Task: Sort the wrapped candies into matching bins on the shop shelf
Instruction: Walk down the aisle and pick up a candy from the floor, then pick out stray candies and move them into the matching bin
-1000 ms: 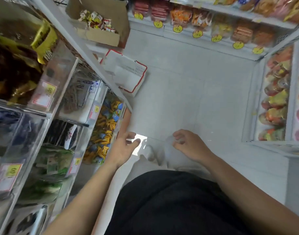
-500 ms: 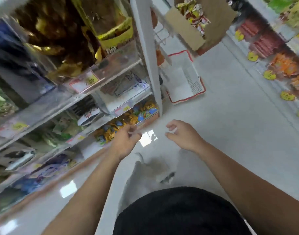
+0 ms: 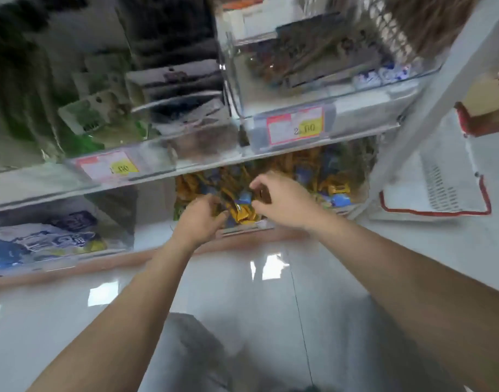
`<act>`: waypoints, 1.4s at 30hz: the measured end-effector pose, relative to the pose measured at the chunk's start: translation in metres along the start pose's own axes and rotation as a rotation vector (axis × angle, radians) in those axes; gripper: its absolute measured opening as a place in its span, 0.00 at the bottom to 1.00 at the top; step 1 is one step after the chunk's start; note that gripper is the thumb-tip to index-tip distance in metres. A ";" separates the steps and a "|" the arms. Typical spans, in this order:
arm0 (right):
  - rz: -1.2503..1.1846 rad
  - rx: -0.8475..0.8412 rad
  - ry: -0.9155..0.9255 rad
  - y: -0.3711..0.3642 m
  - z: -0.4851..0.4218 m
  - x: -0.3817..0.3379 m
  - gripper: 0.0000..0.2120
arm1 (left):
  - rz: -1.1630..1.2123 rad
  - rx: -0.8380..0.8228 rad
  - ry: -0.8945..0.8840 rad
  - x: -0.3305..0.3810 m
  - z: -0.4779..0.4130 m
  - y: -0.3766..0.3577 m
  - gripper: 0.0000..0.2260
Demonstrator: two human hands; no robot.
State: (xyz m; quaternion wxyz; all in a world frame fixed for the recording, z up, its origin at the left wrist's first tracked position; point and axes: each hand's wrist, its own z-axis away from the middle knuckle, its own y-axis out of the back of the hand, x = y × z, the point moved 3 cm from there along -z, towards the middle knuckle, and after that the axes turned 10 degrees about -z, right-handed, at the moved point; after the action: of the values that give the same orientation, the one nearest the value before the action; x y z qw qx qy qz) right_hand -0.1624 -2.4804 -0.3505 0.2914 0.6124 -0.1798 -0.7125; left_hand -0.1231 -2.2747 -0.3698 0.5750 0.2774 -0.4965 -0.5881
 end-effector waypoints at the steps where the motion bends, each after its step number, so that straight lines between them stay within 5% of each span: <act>1: 0.041 0.025 0.047 -0.015 -0.017 0.006 0.20 | -0.007 0.038 -0.025 -0.011 -0.013 -0.012 0.15; 10: 0.545 0.148 0.409 -0.095 -0.087 0.031 0.26 | -0.109 0.369 -0.260 -0.064 -0.039 -0.067 0.23; 17: 0.846 0.203 0.418 -0.099 -0.073 0.033 0.31 | 0.030 0.347 -0.205 -0.072 -0.034 -0.071 0.28; 23: 0.816 0.224 0.404 -0.097 -0.068 0.038 0.20 | 0.166 0.239 -0.208 -0.078 -0.039 -0.069 0.26; 29: 0.716 0.246 0.416 -0.097 -0.068 0.033 0.14 | -0.032 0.225 -0.205 -0.064 -0.045 -0.064 0.22; 40: 0.338 0.298 0.440 -0.075 -0.068 0.026 0.12 | 0.066 0.567 -0.191 -0.080 -0.034 -0.049 0.11; 42: 0.181 0.310 0.411 -0.067 -0.068 0.026 0.11 | 0.112 0.609 -0.234 -0.073 -0.037 -0.043 0.17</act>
State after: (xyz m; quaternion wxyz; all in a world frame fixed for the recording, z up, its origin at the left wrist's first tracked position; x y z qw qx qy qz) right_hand -0.1108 -2.4386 -0.4247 0.2868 0.7630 -0.2779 -0.5083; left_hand -0.0937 -2.2216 -0.4390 0.4363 0.3394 -0.7266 -0.4080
